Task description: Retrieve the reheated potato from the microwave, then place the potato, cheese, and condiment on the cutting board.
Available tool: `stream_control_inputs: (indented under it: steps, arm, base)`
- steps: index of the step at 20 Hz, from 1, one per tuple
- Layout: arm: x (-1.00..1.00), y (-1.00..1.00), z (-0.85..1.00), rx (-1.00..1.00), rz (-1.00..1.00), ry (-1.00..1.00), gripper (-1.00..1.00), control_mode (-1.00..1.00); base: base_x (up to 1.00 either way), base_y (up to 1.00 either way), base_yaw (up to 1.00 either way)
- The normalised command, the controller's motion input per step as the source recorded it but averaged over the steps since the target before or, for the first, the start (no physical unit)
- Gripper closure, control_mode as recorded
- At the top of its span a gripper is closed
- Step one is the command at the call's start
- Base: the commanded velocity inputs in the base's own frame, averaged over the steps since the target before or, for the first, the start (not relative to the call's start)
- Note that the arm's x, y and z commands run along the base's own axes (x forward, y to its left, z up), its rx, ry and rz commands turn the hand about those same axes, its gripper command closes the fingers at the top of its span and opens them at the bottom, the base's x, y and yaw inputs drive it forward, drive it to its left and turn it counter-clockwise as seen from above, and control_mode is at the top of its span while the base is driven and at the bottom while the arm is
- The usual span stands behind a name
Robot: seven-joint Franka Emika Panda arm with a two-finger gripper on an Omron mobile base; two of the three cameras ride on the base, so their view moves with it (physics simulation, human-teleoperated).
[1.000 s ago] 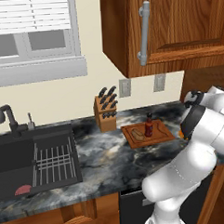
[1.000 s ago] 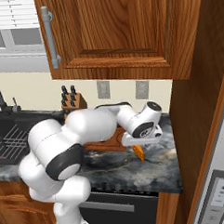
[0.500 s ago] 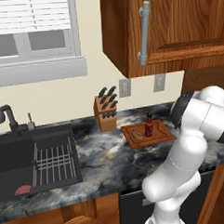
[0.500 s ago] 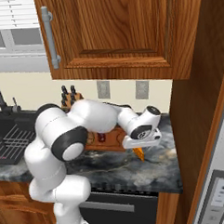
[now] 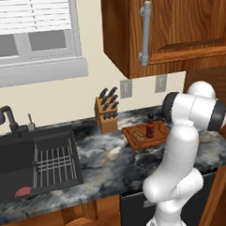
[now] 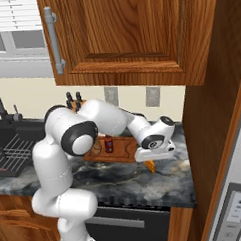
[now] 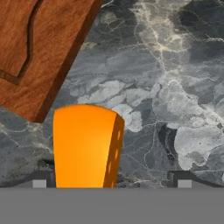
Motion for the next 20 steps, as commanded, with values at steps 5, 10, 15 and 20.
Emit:
stream_control_inputs:
  steps: [5,10,15,20]
  arm:
    - [0.04,-0.02,-0.08,0.00,0.01,0.00,1.00,-1.00]
    - [-0.04,0.00,0.00,0.00,0.01,0.00,1.00,-1.00]
    - [-0.10,0.08,-0.02,0.00,0.00,-0.01,1.00,-1.00]
    - [-0.09,0.22,0.00,0.00,0.00,-0.06,1.00,-1.00]
  base:
    - [0.00,0.00,0.00]
    - [0.00,0.00,0.00]
    - [0.00,0.00,0.00]
    - [0.00,0.00,0.00]
